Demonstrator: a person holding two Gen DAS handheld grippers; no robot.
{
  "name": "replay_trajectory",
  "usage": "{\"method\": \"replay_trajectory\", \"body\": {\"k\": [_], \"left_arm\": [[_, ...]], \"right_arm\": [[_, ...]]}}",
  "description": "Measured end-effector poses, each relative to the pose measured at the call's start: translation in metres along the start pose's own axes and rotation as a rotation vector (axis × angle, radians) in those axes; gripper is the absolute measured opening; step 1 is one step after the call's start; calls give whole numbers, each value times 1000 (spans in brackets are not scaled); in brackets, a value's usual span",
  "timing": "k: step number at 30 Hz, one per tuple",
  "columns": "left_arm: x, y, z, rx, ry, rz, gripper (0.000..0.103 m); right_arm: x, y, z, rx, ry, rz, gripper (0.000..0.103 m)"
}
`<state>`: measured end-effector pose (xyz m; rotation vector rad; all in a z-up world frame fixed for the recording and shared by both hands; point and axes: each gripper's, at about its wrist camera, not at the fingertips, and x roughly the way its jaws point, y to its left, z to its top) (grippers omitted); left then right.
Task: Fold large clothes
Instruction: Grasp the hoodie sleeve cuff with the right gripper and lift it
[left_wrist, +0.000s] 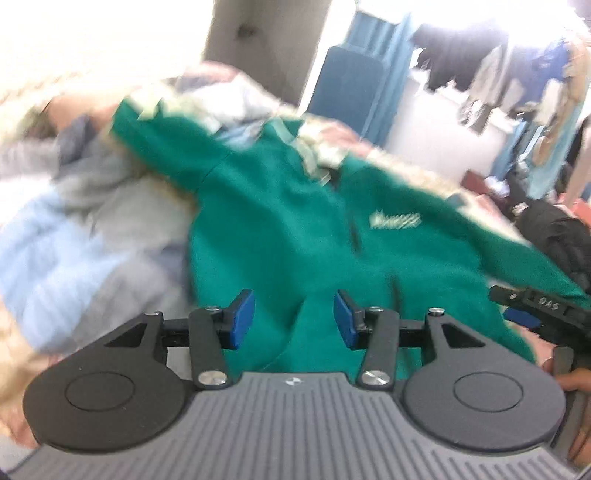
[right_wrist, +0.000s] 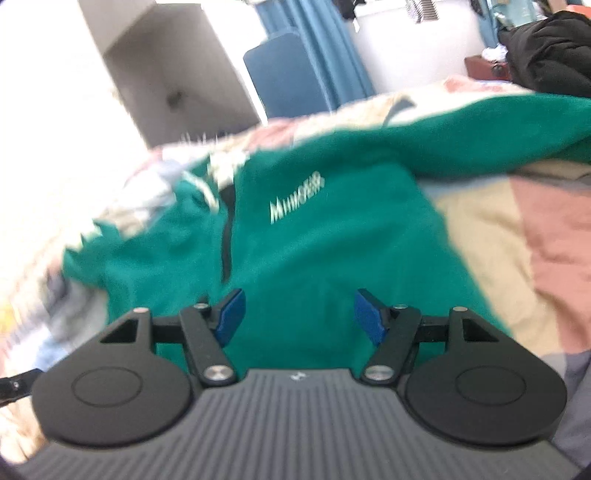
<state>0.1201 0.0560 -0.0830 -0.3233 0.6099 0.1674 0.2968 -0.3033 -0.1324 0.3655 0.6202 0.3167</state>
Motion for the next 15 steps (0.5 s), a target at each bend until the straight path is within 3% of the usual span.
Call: {"method": "replay_trajectory", "body": {"k": [4, 7, 13, 15], "left_arm": [[4, -25, 27, -11, -29, -163, 59], [26, -45, 30, 4, -40, -225, 59], [100, -63, -3, 14, 54, -189, 59], [123, -59, -19, 11, 92, -154, 59]], "right_arm": [[-10, -17, 28, 11, -72, -49, 67], [-13, -42, 48, 97, -93, -75, 67], [-16, -107, 79, 238, -141, -126, 68], [-16, -136, 85, 288, -172, -144, 84]]}}
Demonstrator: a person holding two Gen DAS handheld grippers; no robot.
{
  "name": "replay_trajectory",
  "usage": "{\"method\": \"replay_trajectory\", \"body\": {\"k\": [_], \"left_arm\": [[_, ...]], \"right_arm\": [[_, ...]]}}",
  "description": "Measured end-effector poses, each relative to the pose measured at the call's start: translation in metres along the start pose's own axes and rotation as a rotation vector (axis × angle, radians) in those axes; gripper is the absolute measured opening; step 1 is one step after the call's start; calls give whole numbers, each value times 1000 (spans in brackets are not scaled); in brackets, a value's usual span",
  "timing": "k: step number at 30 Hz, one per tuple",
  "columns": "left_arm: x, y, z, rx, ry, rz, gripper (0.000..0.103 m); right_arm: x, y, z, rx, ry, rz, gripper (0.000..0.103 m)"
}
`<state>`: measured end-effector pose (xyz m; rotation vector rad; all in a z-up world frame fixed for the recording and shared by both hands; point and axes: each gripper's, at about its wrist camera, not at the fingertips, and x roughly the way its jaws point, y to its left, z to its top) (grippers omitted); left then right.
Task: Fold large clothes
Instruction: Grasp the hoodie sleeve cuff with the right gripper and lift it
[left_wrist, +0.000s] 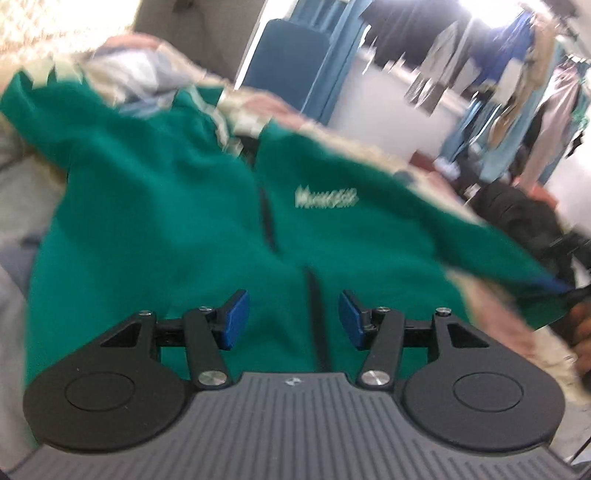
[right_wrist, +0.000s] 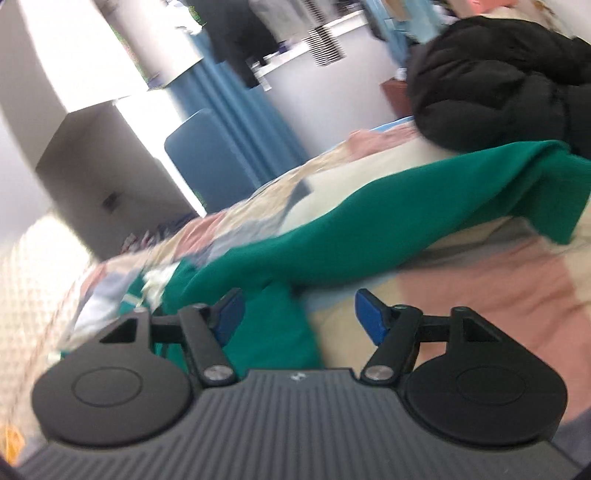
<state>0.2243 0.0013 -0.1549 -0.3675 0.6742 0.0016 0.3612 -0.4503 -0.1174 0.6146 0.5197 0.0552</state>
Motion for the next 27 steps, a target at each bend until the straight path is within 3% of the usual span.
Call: {"method": "replay_trajectory", "body": {"k": [4, 8, 12, 20, 22, 23, 24, 25, 26, 27], "left_arm": [[42, 12, -25, 43, 113, 70, 59], [54, 4, -31, 116, 129, 115, 59], [52, 6, -30, 89, 109, 108, 59], [44, 16, -19, 5, 64, 100, 59], [43, 19, -15, -10, 56, 96, 59], [43, 20, -13, -16, 54, 89, 59], [42, 22, -12, -22, 48, 81, 59], [42, 23, -10, -25, 40, 78, 59], [41, 24, -8, -26, 34, 78, 59], [41, 25, -6, -26, 31, 77, 59]], "right_arm": [[20, -61, 21, 168, -28, -50, 88], [54, -116, 31, 373, -27, -24, 89], [78, -147, 42, 447, -89, -19, 90], [124, -164, 66, 451, -143, -83, 89], [125, -163, 68, 463, -166, -81, 79], [124, -160, 71, 447, -178, -84, 64], [122, -157, 73, 418, -182, -97, 36], [121, -153, 76, 392, -181, -115, 22], [117, -147, 79, 367, -186, -127, 13], [115, -142, 84, 342, -197, -127, 12]]}}
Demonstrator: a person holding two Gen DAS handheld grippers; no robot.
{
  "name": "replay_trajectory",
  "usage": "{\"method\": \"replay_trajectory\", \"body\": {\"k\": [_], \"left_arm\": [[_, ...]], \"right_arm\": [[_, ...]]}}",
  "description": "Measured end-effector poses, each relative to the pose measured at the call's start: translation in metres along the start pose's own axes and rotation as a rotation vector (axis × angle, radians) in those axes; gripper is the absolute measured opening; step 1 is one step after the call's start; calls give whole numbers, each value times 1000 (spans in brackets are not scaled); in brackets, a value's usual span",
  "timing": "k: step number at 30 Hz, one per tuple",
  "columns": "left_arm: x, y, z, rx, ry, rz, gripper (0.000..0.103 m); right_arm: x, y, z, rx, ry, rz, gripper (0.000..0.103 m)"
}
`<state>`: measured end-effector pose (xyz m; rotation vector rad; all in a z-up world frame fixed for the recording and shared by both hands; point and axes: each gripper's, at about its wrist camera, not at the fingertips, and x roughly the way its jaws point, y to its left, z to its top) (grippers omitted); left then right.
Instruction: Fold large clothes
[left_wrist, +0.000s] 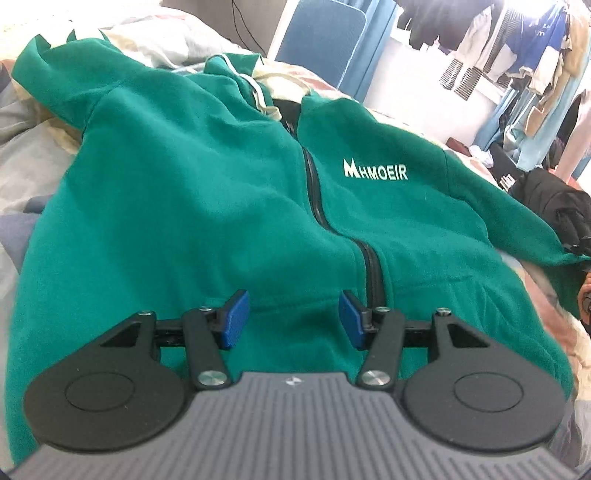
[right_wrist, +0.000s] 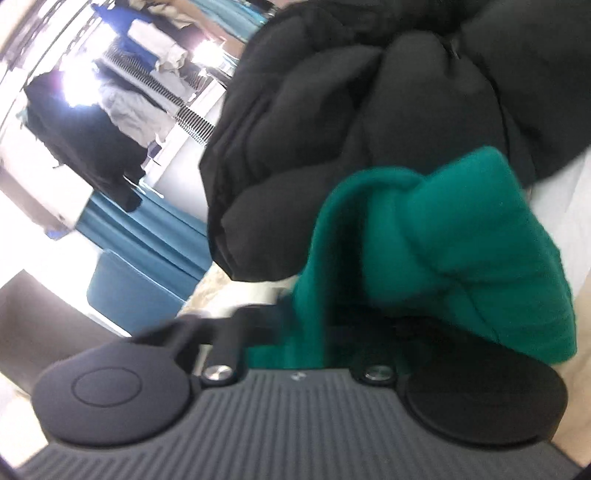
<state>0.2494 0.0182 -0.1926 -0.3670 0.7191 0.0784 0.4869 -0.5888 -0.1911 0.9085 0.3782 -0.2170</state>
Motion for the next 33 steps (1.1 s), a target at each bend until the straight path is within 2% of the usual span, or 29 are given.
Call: {"method": "replay_trajectory", "body": {"k": [3, 6, 9, 12, 17, 21, 24, 29, 31, 33], "left_arm": [[-7, 5, 4, -6, -17, -19, 59], [-20, 10, 8, 2, -57, -22, 59], [-34, 15, 10, 13, -100, -17, 59], [-49, 25, 14, -2, -137, -23, 59], [-71, 48, 21, -61, -187, -35, 59], [-85, 67, 27, -97, -226, -20, 59], [-94, 87, 33, -144, -251, -11, 59], [-94, 118, 40, -244, -263, -26, 59], [-92, 128, 41, -275, -265, -29, 59], [-89, 135, 43, -296, -264, -29, 59]], "right_arm": [[-17, 36, 8, -149, -47, 9, 10], [-42, 89, 7, -331, -98, 57, 10], [-75, 147, -6, -494, -139, 146, 9], [-109, 211, -36, -683, -164, 250, 9], [-166, 287, -114, -954, -140, 438, 8], [-198, 325, -193, -1147, -63, 591, 8], [-217, 343, -267, -1314, 16, 688, 8], [-237, 325, -383, -1543, 209, 780, 8], [-232, 315, -417, -1612, 302, 777, 8], [-227, 302, -437, -1656, 342, 770, 8]]}}
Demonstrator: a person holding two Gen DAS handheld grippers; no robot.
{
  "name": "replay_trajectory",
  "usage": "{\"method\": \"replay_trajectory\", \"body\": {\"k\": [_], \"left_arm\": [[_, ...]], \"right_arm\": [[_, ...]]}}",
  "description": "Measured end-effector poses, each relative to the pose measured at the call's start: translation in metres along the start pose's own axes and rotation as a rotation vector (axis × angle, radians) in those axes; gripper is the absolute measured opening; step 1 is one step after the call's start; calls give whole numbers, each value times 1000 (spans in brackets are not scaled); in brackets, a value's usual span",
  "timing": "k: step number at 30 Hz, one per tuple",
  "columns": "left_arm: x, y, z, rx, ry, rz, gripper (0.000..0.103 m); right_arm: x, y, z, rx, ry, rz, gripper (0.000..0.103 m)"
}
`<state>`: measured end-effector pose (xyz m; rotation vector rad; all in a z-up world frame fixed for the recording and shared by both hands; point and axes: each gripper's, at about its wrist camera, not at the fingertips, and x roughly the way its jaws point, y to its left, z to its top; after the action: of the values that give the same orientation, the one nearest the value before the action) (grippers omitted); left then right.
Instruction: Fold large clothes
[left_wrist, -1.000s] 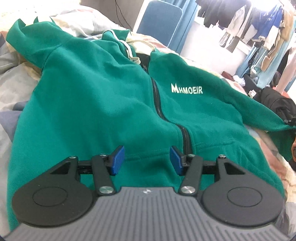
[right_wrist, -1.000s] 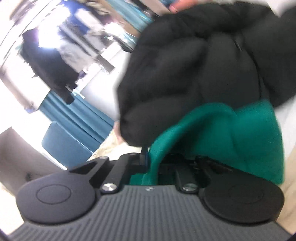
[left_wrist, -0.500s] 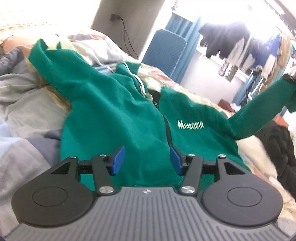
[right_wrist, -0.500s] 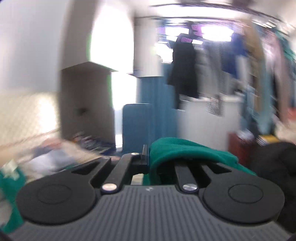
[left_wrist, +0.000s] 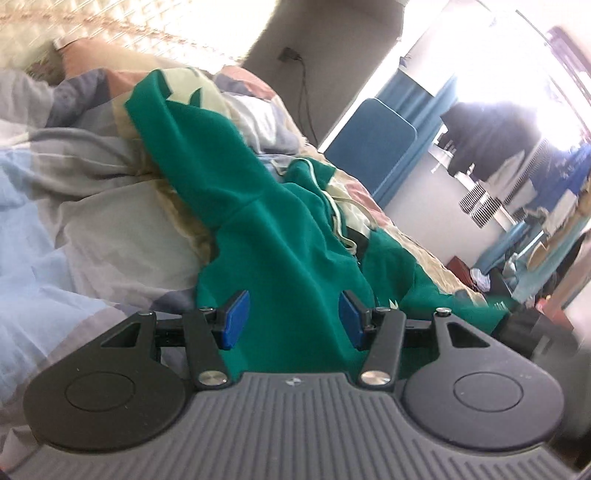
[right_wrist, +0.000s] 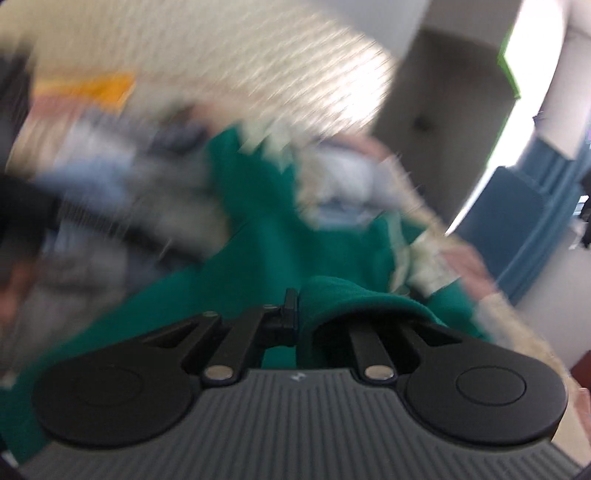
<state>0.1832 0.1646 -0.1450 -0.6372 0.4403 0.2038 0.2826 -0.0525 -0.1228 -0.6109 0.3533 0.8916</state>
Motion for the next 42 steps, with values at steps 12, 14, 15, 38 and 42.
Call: {"method": "replay_trajectory", "body": {"k": [12, 14, 15, 38, 42], "left_arm": [[20, -2, 2, -7, 4, -64, 59], [20, -4, 1, -9, 4, -84, 59], [19, -5, 1, -4, 4, -98, 59], [68, -79, -48, 309, 137, -172, 70], [81, -85, -55, 333, 165, -193, 73]], "right_arm": [[-20, 0, -29, 234, 62, 150, 78], [-35, -8, -34, 295, 47, 152, 78], [-45, -14, -39, 335, 30, 156, 78], [9, -194, -170, 1265, 56, -65, 77], [24, -194, -172, 1261, 51, -56, 54]]}}
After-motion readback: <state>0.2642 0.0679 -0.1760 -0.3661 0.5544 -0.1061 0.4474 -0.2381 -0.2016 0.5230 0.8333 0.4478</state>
